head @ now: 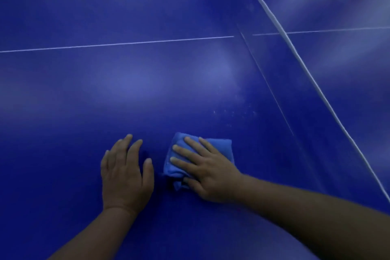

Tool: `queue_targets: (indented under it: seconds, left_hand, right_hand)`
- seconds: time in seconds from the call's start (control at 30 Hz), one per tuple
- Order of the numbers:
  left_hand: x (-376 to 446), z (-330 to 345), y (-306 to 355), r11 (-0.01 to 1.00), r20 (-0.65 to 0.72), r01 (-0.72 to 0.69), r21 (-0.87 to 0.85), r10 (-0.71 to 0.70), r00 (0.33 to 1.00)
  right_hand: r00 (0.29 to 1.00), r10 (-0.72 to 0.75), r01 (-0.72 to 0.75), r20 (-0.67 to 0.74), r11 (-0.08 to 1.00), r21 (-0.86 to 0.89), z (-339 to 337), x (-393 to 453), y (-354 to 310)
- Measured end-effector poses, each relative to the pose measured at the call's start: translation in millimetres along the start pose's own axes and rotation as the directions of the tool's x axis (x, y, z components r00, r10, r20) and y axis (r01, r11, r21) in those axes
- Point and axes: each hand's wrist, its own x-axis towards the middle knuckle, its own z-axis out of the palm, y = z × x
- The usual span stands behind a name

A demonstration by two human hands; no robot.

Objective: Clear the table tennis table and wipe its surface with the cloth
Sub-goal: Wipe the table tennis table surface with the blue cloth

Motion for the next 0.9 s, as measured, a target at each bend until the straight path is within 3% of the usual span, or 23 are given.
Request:
queue_targets:
  seconds: [0.1,0.23,0.27,0.33,0.4,0.47,0.5,0.57,0.67,0.73,0.83,0.9]
  left_hand:
    - [44.8,15.1,19.6,0.995,-0.010,0.102,0.007,-0.102,0.995]
    - [71.0,28.1,33.7,0.967,0.036,0.242,0.078,-0.245,0.969]
    - [71.6,30.3,33.9,0.965,0.043,0.241,0.104,-0.246,0.968]
    - [69.8,31.4,32.9,0.966,0.032,0.234,0.110,-0.239,0.971]
    - [70.0,32.1,32.1,0.968,0.013,0.228,0.104,-0.230,0.973]
    - [71.4,34.1,32.0,0.968,0.036,0.217,0.127,-0.223,0.974]
    - [71.8,35.1,32.1,0.967,0.049,0.211,0.144,-0.220,0.974]
    - [71.9,36.4,31.8,0.963,0.054,0.214,0.166,-0.226,0.973]
    - [73.2,36.2,31.7,0.955,0.052,0.228,0.189,-0.242,0.969]
    - [73.4,35.7,32.0,0.953,0.059,0.223,0.204,-0.240,0.969]
    - [75.6,35.3,32.5,0.951,0.058,0.217,0.220,-0.234,0.970]
    - [75.0,36.8,31.2,0.954,0.050,0.209,0.216,-0.224,0.973]
  right_hand:
    - [1.000,-0.009,0.008,-0.018,0.998,-0.065,-10.4,76.4,75.4]
    - [0.970,0.243,-0.239,0.030,0.967,-0.084,-32.1,130.9,130.0]
    - [0.978,0.209,-0.207,0.012,0.975,-0.084,-29.8,122.6,124.4]
    - [0.999,-0.032,0.032,0.003,0.996,-0.078,-21.3,85.3,99.6]
    - [0.958,-0.279,0.282,0.069,0.959,-0.038,-17.8,50.9,88.8]
    - [0.936,-0.348,0.350,0.053,0.936,-0.028,-24.5,70.5,119.5]
    - [0.962,-0.273,0.274,0.019,0.960,-0.064,-24.7,93.2,142.4]
    - [1.000,0.023,-0.024,-0.010,0.993,-0.112,-36.3,147.1,190.7]
    - [0.914,0.404,-0.405,-0.041,0.913,-0.039,-46.6,188.3,212.4]
    - [0.919,0.388,-0.391,-0.066,0.920,-0.035,-36.1,185.7,183.2]
    - [0.977,0.211,-0.211,-0.013,0.976,-0.053,-26.7,175.0,159.8]
    - [0.950,0.310,-0.311,-0.036,0.949,-0.056,-32.3,183.7,183.5]
